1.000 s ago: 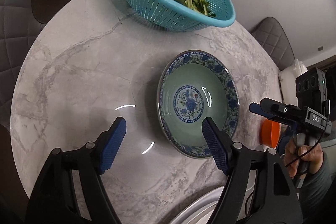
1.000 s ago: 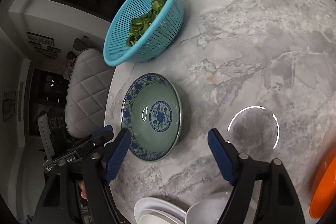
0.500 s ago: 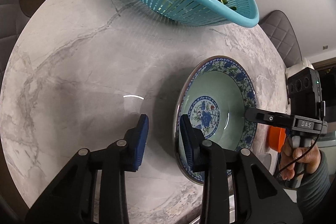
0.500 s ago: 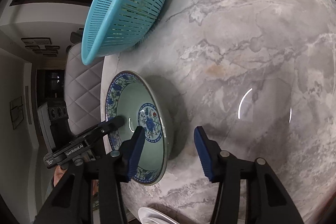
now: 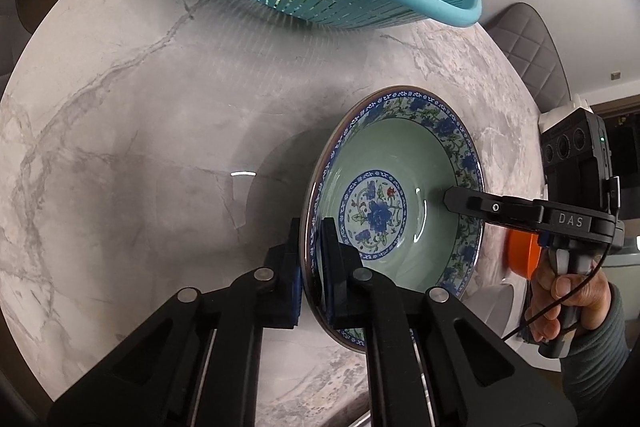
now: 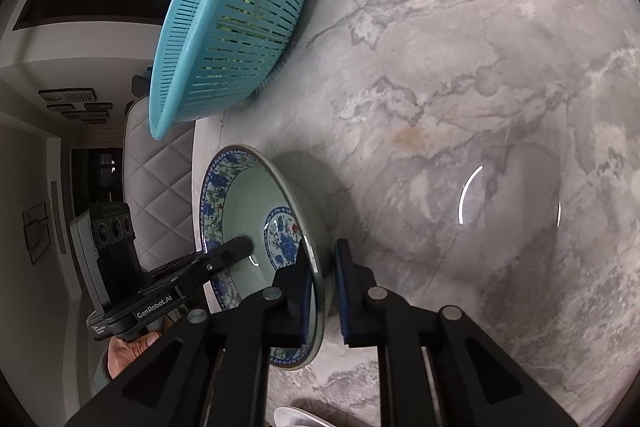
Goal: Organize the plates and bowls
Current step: 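Lift the patterned bowl on edge and carry it across the table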
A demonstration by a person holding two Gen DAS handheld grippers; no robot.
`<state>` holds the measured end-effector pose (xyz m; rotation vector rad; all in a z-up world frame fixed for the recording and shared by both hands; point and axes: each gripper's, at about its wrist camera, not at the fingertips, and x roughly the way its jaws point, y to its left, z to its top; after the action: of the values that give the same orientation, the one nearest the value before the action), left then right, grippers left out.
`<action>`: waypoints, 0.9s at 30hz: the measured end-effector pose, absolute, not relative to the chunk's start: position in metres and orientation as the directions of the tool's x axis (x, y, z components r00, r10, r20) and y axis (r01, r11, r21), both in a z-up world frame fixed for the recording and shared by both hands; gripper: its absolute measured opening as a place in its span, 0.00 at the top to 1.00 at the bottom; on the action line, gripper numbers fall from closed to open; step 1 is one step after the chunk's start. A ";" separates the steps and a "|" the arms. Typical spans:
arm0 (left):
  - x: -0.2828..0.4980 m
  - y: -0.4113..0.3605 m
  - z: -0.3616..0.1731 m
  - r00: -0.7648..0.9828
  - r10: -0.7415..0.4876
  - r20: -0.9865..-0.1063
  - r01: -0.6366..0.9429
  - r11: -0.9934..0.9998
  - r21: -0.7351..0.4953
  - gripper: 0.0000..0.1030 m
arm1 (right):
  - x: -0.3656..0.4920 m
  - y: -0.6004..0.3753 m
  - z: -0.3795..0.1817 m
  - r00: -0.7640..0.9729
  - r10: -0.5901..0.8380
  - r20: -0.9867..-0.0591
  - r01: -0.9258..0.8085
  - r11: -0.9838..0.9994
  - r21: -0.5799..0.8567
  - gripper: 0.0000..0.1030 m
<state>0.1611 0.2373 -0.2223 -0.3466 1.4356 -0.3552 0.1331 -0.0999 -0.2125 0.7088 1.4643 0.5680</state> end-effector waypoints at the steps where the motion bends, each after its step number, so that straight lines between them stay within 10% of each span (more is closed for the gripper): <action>1: 0.159 0.237 -0.220 0.101 -0.443 -0.891 0.028 0.896 -0.443 0.94 | 0.132 -0.100 -0.213 0.044 0.727 -0.685 0.082 0.681 0.728 0.87; 27: 0.045 0.115 -0.105 0.063 -0.543 -0.837 0.258 0.819 -0.512 0.94 | 0.001 -0.211 -0.112 0.242 0.677 -0.695 0.162 0.678 0.717 0.87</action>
<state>0.0447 0.1153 -0.1046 -0.2524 1.3827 -0.6150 0.0014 -0.2107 -0.1123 0.7937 1.3083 0.4075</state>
